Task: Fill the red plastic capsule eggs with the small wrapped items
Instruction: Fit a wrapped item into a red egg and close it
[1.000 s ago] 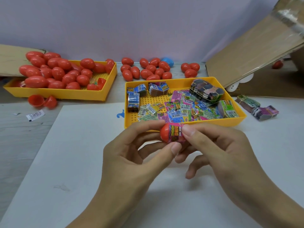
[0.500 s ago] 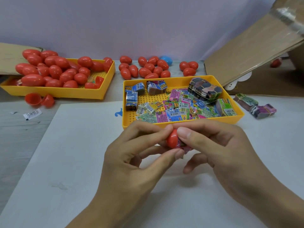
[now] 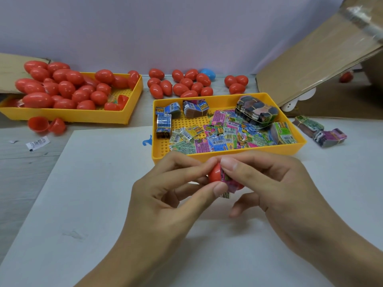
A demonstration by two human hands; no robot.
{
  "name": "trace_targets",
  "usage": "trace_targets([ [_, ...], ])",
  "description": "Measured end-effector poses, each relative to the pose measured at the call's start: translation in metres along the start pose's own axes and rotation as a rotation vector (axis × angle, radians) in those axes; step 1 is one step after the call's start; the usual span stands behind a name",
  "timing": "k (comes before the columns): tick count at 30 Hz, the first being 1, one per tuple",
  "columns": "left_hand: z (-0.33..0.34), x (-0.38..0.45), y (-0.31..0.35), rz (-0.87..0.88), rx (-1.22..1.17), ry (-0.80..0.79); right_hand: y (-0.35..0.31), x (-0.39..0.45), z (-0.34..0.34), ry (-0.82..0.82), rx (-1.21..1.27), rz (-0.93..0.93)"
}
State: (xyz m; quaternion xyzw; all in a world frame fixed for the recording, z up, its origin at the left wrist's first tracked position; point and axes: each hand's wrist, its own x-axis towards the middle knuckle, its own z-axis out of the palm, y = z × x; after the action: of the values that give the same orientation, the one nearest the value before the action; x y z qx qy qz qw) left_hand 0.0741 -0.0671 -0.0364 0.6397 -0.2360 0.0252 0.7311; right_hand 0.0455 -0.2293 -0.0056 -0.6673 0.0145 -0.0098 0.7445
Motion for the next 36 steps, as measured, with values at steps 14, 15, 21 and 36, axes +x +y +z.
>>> trace_targets([
  [14,-0.0029,0.0025,0.0003,-0.143,-0.093,0.064,-0.0018,0.0023,0.0009,0.024,0.089,0.101],
  [15,-0.0032,0.0032,-0.0004,-0.136,-0.096,0.092,-0.0037,0.0032,0.0005,0.031,0.094,0.129],
  [21,-0.0047,0.0023,0.0006,-0.176,-0.134,0.081,-0.0015,0.0012,-0.0019,-0.033,-0.034,0.112],
  [36,-0.0047,0.0021,-0.0006,-0.080,-0.112,0.043,0.0030,0.0005,-0.0022,-0.022,-0.071,0.040],
])
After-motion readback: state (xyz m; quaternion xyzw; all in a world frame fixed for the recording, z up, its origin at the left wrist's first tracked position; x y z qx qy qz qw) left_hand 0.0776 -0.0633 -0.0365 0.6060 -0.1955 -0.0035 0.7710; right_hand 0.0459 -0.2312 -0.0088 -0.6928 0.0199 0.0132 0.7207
